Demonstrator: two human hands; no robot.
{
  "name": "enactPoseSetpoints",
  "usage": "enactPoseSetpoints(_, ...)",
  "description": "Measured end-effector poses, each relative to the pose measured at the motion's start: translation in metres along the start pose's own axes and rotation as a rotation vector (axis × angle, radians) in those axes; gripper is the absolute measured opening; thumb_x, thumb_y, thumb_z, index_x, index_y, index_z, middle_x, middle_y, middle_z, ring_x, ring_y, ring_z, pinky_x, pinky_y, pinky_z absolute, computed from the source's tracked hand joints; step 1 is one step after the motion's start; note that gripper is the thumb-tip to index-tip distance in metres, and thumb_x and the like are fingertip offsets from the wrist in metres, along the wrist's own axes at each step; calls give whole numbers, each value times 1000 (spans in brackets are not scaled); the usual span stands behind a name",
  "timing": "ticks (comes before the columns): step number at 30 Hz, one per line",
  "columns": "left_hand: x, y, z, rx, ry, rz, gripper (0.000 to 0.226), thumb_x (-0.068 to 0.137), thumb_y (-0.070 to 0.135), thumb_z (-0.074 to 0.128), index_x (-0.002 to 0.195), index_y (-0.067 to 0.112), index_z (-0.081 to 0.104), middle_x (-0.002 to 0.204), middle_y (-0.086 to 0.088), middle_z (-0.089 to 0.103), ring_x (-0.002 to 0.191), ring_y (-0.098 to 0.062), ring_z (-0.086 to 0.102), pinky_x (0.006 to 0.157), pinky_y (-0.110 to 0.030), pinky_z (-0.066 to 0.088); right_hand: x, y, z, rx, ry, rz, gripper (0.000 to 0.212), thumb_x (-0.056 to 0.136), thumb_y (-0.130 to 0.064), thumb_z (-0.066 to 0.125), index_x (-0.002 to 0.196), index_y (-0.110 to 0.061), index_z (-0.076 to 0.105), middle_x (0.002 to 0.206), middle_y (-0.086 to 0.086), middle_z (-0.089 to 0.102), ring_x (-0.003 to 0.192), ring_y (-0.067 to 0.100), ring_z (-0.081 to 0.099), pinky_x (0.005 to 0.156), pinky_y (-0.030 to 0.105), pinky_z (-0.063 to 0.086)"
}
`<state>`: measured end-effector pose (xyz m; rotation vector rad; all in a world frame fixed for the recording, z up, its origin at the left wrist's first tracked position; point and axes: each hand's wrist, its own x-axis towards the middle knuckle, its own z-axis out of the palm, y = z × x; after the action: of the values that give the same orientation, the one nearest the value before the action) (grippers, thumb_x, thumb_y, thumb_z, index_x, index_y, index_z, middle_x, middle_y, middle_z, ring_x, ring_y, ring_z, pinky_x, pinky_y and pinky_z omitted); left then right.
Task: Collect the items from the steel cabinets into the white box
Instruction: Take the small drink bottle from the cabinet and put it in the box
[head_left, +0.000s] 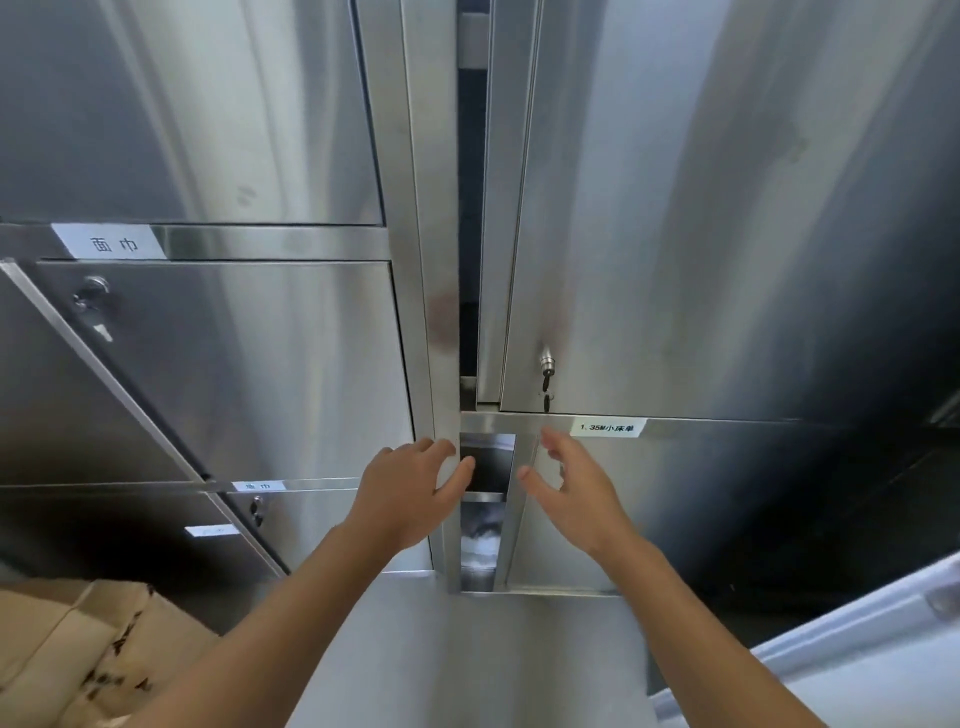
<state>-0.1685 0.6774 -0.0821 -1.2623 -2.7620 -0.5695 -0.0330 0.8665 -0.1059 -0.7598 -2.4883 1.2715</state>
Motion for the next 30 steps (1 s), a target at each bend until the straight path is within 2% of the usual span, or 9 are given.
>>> enactPoseSetpoints(4,-18,-3,15,36,-35,-64,66,93,69,18,118,28,63,113,9,70,93,-13,65,83,-27,43,-5,20,12,11,-64,21,68,95,-52,63,154,-29,38,155,-10,46,140,13,45,115,42,42)
enactPoseSetpoints(9,-39,-2,29,70,-67,-114,65,93,68,19,117,27,64,112,8,71,96,-16,66,84,-30,45,-13,47,25,46,-123,61,69,94,-50,67,154,-30,39,153,-11,48,139,11,46,114,37,42)
enactPoseSetpoints(15,-53,0,37,87,-113,-124,52,98,61,29,116,26,63,110,6,70,93,-19,65,83,-30,42,-19,61,35,99,-157,135,64,94,-45,68,151,-28,43,148,-12,52,137,10,48,112,32,41)
enactPoseSetpoints(20,-34,-10,40,57,-83,-86,54,98,61,29,119,25,63,110,7,70,95,-17,64,87,-31,44,-5,59,38,151,-112,173,62,93,-40,71,149,-26,47,142,-12,56,133,9,51,112,34,43)
enactPoseSetpoints(26,-2,-47,96,24,-81,-92,60,94,66,22,113,28,64,102,10,71,87,-16,64,76,-24,35,23,98,80,181,-112,250,63,92,-40,72,148,-26,46,140,-11,57,128,9,54,108,27,43)
enactPoseSetpoints(30,0,-66,136,-7,-110,-98,65,91,67,18,115,28,64,104,10,71,87,-15,64,76,-25,35,34,128,110,214,-90,288,63,92,-39,74,147,-24,47,142,-7,58,130,13,55,111,34,45)
